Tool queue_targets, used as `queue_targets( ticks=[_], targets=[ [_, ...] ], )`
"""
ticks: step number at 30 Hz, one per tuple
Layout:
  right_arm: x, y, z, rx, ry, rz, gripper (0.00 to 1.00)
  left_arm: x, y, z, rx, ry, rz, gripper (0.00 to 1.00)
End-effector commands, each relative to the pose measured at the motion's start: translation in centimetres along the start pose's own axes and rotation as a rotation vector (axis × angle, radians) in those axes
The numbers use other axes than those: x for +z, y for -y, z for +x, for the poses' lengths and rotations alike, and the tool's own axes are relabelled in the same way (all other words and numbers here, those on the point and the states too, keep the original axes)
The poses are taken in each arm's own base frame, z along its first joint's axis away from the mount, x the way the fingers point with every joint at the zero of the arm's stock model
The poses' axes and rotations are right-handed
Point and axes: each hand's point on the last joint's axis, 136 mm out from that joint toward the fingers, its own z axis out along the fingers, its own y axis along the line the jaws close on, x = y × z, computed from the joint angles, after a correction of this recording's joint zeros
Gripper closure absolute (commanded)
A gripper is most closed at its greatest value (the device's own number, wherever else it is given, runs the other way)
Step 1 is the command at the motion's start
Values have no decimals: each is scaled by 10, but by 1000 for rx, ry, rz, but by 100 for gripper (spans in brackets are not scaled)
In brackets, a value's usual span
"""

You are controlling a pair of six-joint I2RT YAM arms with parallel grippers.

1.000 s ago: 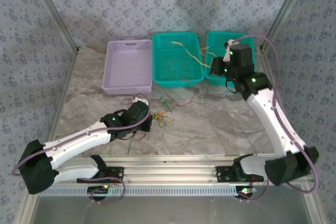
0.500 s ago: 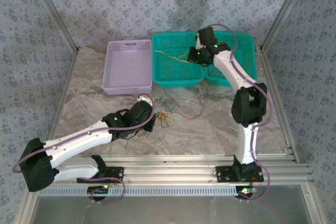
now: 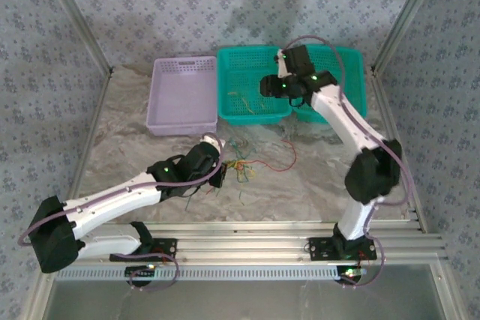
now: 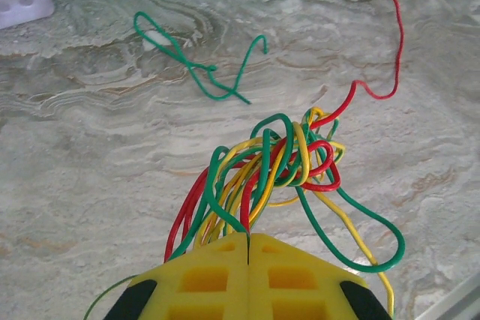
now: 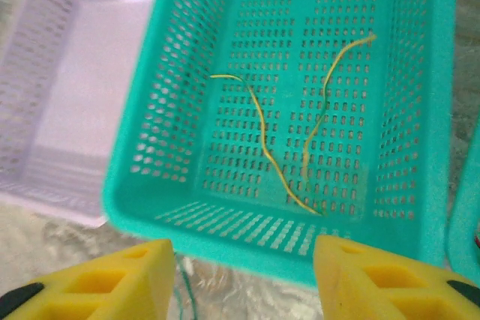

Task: Untangle the cables

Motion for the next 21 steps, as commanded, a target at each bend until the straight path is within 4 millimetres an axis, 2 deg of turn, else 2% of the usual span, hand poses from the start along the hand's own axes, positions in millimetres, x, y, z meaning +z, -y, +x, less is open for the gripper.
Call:
queue_targets(
  ticks=[1,3,6,11,17,21],
  targets=[
    [-38,-32,20,-23,55,-187,43,-14,27,-30,-1,82,115,100],
    [-49,-46,50,-41,40,-303,42,-20,33,-33,-1,99,163,100],
    [-53,-57,95,-36,-10,-419,43,-23,38,-35,-16,107,221,100],
    [-55,-68,152,-125,-71,-458,43,-22,33,-40,-79,105,273,100],
    [-45,-55,193,-152,-126,-390,43,-25,24,-45,-102,113,265,100],
    [-35,-53,210,-222,-141,-322,43,-24,22,-44,-104,105,264,100]
  ],
)
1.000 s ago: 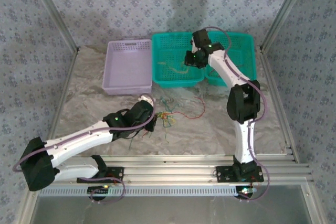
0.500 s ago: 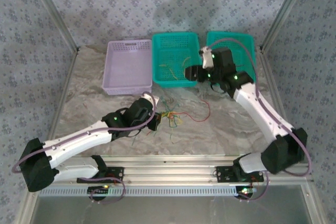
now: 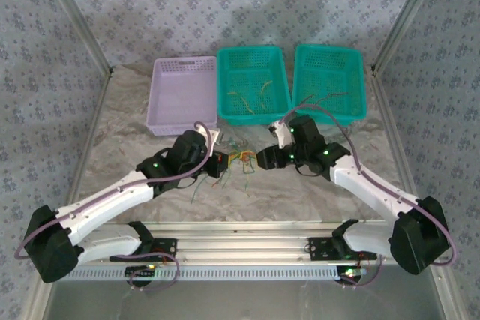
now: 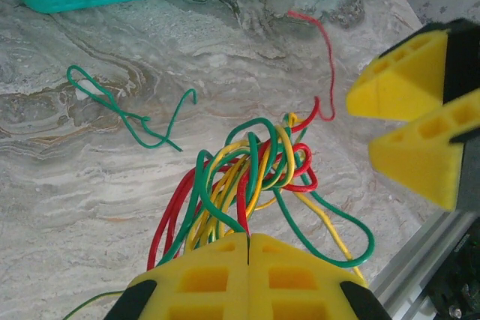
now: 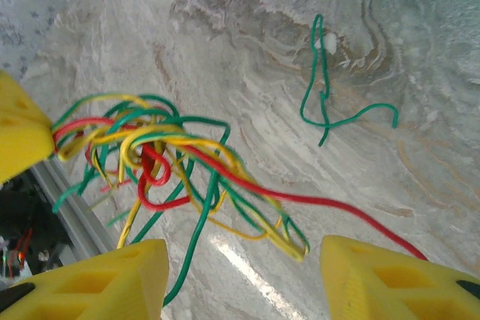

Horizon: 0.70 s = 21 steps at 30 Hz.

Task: Untangle the cables

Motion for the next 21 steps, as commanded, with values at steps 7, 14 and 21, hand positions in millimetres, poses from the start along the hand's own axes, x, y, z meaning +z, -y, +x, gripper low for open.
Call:
queue_targets(
  ticks=[7,14,21],
  targets=[
    [24,23,9,-99,-20,136,44,-7,15,-10,2,26,73,100],
    [22,44,2,-114,28,225,47,-15,15,-7,13,24,80,100],
    [9,34,-11,-142,127,195,43,-18,16,-2,23,-1,81,100]
  ],
)
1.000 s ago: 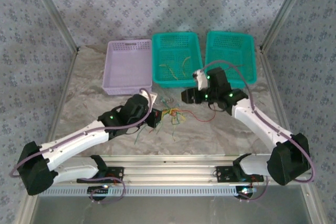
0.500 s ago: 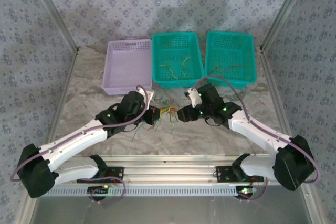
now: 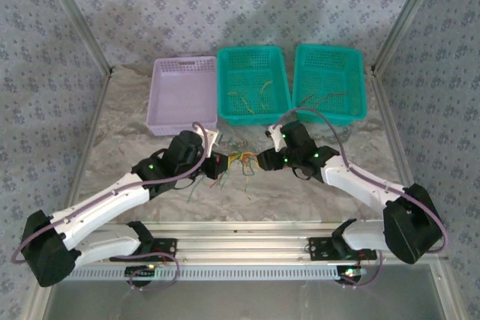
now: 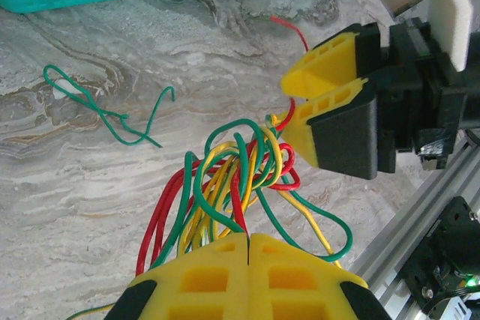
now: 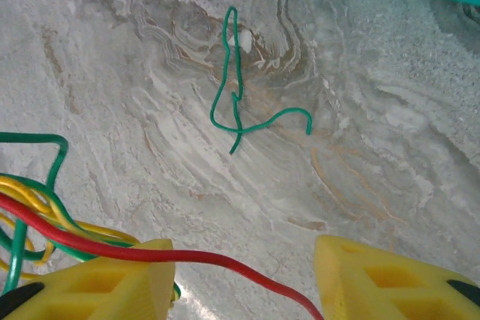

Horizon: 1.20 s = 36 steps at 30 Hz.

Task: Untangle the cables

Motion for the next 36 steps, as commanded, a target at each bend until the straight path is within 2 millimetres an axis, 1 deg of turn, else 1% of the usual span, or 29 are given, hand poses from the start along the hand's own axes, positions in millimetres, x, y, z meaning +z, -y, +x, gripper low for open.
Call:
queue_targets(
  ticks=[1,3,6,8,9,11,13,15,17,19,22,25,30,33,34,35,36],
  targets=[
    [-13,-2,-18,-28,113,-6,43,-7,7,-4,15,9,33,100],
    [-9,-1,-18,-23,104,-17,45,-7,8,-4,14,12,40,100],
    [1,-4,-13,-5,61,-66,60,-7,9,-6,17,16,43,100],
    [4,-6,-11,6,51,-80,73,-9,10,-8,15,26,48,100],
    [4,-6,-11,10,53,-81,78,-10,10,-9,15,30,46,100],
    [-1,-5,-12,12,61,-68,93,-11,9,-9,14,36,40,100],
    [-12,-1,-20,16,97,-33,100,-9,6,-8,12,32,26,100],
    [-27,7,-30,22,145,33,100,-6,2,-6,8,25,8,100],
    [-44,13,-41,27,210,66,100,-5,2,-6,4,26,10,100],
    [-52,15,-45,40,240,54,100,-4,4,-7,6,30,23,100],
    [-55,9,-44,46,243,8,100,-4,4,-9,6,32,19,100],
    [-54,11,-43,72,256,11,100,-3,1,-8,3,29,9,100],
    [-65,9,-53,108,334,-20,100,1,-3,-5,-9,27,-1,100],
    [-74,23,-59,187,384,22,100,6,-7,-3,-17,21,-15,98],
    [-80,32,-62,224,409,48,100,8,-8,-1,-20,15,-20,96],
    [-87,40,-64,259,434,69,100,10,-11,1,-25,8,-30,90],
    [-93,45,-66,288,458,80,100,12,-13,3,-29,0,-36,89]
  ],
)
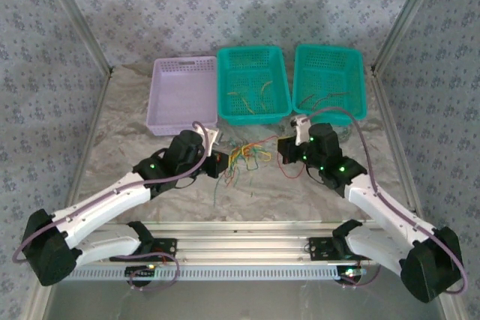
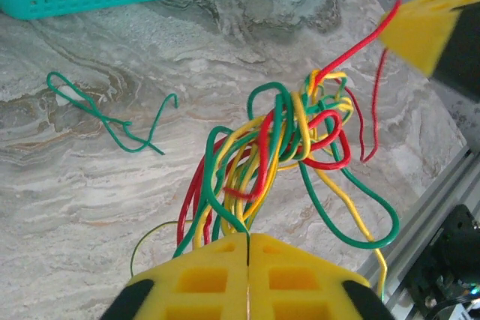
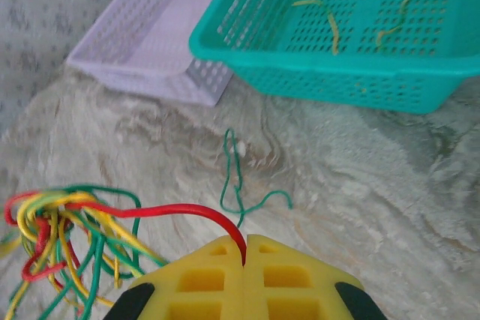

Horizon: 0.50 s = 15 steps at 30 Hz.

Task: Untangle the cables

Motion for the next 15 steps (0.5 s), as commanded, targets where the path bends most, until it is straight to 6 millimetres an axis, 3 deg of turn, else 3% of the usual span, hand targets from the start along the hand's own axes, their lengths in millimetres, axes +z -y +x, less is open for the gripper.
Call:
queue_targets(
  ticks=[1,2,7,10,12,15],
  targets=[
    [-22,26,-34,140,165,97,100,8,-12,10,-19,-24,-35,94],
    [-29,34,-38,165,188,134,100,8,-13,11,-19,-24,-35,100],
    [-53,58,-48,239,240,229,100,10,-19,17,-20,-35,-59,100],
    [-52,54,-50,252,229,179,100,12,-21,18,-22,-44,-69,100],
    [-50,47,-51,257,227,143,100,14,-24,20,-28,-51,-79,91],
    [-51,40,-54,244,220,119,100,19,-26,26,-45,-59,-75,62]
  ],
)
